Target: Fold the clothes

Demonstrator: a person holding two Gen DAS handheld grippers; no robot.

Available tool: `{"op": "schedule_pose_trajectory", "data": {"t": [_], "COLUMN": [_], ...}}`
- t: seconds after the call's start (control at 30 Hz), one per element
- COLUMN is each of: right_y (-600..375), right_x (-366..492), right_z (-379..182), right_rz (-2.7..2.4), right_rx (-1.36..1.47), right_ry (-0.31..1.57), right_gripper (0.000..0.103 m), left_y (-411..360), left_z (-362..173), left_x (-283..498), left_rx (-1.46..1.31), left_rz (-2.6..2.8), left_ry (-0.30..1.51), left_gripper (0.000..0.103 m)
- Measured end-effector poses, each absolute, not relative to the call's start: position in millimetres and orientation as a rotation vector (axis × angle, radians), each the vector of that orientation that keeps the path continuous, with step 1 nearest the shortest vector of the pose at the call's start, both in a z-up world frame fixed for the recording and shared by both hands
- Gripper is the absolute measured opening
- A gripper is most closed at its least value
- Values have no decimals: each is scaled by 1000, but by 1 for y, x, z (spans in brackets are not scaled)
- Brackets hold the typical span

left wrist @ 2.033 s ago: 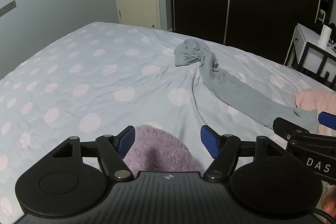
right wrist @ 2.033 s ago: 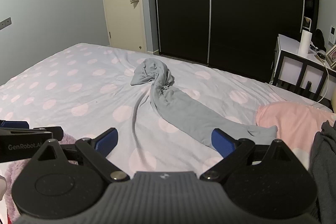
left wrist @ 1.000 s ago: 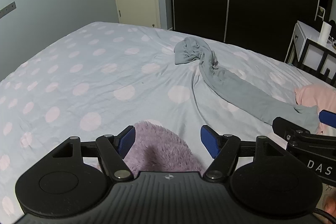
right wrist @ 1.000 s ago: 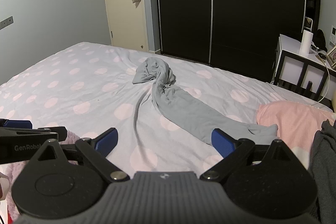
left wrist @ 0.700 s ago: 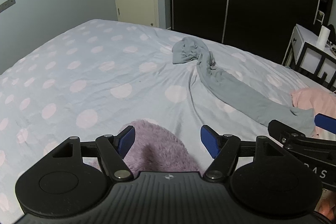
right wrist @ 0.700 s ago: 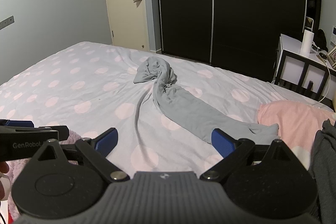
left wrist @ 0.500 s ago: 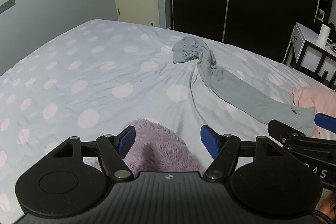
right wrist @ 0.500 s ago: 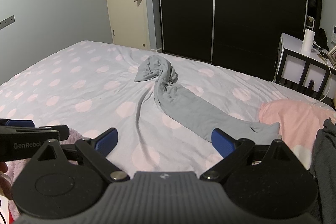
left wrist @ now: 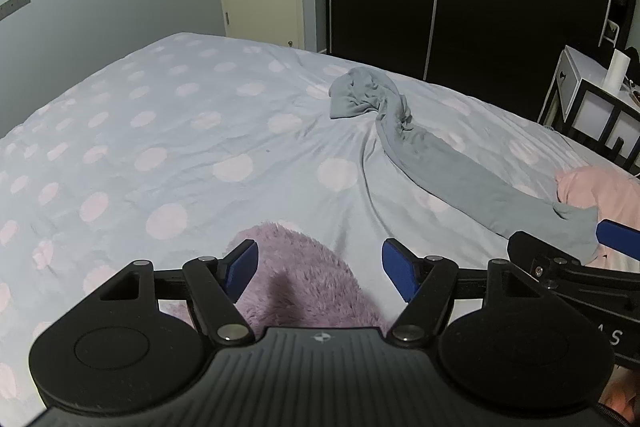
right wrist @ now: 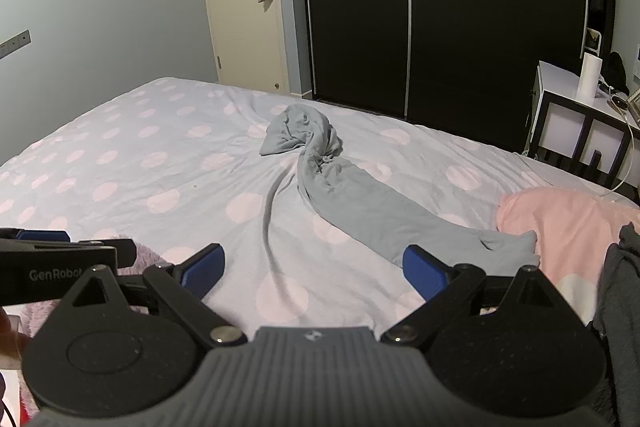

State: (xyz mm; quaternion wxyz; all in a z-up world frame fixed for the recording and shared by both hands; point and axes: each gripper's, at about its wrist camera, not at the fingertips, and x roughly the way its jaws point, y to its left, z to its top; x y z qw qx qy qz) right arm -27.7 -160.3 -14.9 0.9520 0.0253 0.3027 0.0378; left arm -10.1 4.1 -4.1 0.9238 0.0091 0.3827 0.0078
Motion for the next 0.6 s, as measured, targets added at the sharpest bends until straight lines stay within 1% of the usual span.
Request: {"op": "schedule_pose_trajectory", "data": {"t": [0.2, 0.6], "right_y": [-168, -168], "right_x": [-29, -28], "right_z": [-19, -19], "right_rz": [88, 96], "right_rx": [51, 47], "right_ry": [615, 619], "right_gripper": [97, 97], "left_y": [5, 1], "left_z": [-3, -7], "left_x": [-13, -6], "left_rx": [10, 26], "left_rz": [3, 14], "left_ry": [777, 785], "left_gripper": [78, 78]}}
